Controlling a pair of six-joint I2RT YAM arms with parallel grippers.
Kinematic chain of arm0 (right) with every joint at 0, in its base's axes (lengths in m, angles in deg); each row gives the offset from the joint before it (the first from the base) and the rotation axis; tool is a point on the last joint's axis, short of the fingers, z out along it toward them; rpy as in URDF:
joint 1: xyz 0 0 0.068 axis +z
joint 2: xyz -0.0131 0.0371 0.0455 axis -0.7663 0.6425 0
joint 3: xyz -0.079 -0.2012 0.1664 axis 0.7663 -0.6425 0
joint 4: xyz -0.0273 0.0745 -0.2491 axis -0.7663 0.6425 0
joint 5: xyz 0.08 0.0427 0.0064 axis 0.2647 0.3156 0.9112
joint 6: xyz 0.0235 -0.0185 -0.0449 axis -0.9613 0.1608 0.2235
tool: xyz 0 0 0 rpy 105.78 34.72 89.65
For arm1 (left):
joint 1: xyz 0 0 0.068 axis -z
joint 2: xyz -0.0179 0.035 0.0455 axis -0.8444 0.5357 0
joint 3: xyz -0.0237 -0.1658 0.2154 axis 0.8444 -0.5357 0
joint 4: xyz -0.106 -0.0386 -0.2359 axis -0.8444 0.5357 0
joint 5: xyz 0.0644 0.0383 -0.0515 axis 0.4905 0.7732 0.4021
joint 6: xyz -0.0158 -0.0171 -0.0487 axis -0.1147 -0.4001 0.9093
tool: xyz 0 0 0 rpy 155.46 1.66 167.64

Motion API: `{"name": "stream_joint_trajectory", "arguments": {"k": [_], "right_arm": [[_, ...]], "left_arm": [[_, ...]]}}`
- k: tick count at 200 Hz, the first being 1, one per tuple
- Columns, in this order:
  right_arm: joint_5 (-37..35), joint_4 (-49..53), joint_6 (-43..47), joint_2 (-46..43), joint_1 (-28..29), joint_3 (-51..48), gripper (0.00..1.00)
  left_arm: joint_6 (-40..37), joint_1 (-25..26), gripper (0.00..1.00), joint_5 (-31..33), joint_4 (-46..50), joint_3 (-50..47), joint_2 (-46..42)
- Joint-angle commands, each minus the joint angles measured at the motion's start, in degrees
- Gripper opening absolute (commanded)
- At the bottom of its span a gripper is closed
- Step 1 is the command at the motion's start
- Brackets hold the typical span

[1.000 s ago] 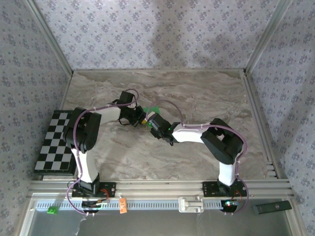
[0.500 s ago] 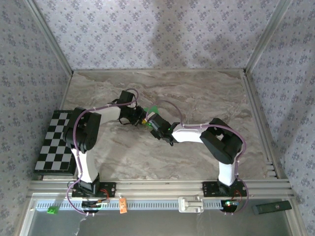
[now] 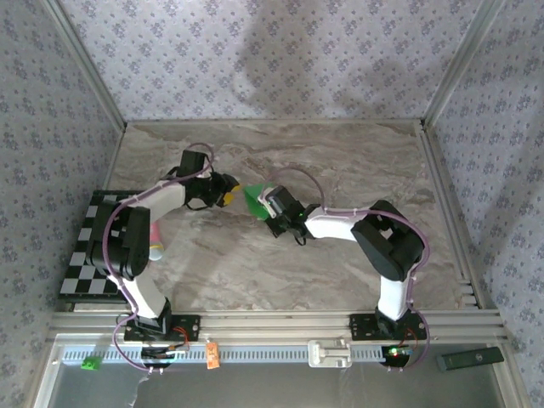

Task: Fold a paper plane with a square sheet of paper (pick it up from the middle)
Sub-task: Fourth fold the wing at the center of the table.

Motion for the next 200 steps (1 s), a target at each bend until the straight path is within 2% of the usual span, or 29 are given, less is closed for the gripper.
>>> {"name": "stream_joint_trajectory", "arguments": {"k": [1, 47, 75, 103, 162, 200], "right_arm": [[9.13, -1.51, -1.49, -1.88, -1.69, -1.19, 0.02], [11.8, -2.59, -2.82, -1.89, -3.44, -1.83, 0.01], [11.87, -2.75, -3.0, -1.89, -3.8, -2.0, 0.01], [10.77, -2.97, -3.34, -1.97, -3.82, -2.14, 0.01], [9.61, -2.72, -2.81, -1.71, -3.76, -2.01, 0.03], [6.36, -1.56, -1.92, -1.37, -2.71, -1.23, 0.11]], "left_arm": [[0.1, 2.17, 0.37, -1.21, -3.79, -2.22, 0.68], [1.63, 6.34, 0.27, -3.38, -8.74, -1.4, 5.65], [2.35, 6.93, 0.23, -1.41, -8.7, -1.83, 7.36], [5.6, 7.32, 0.19, -0.13, -13.8, -4.85, 7.48], [5.34, 7.63, 0.19, -0.01, -14.39, -4.45, 9.71], [5.16, 7.63, 0.19, 0.24, -12.42, -4.16, 10.21]]}}
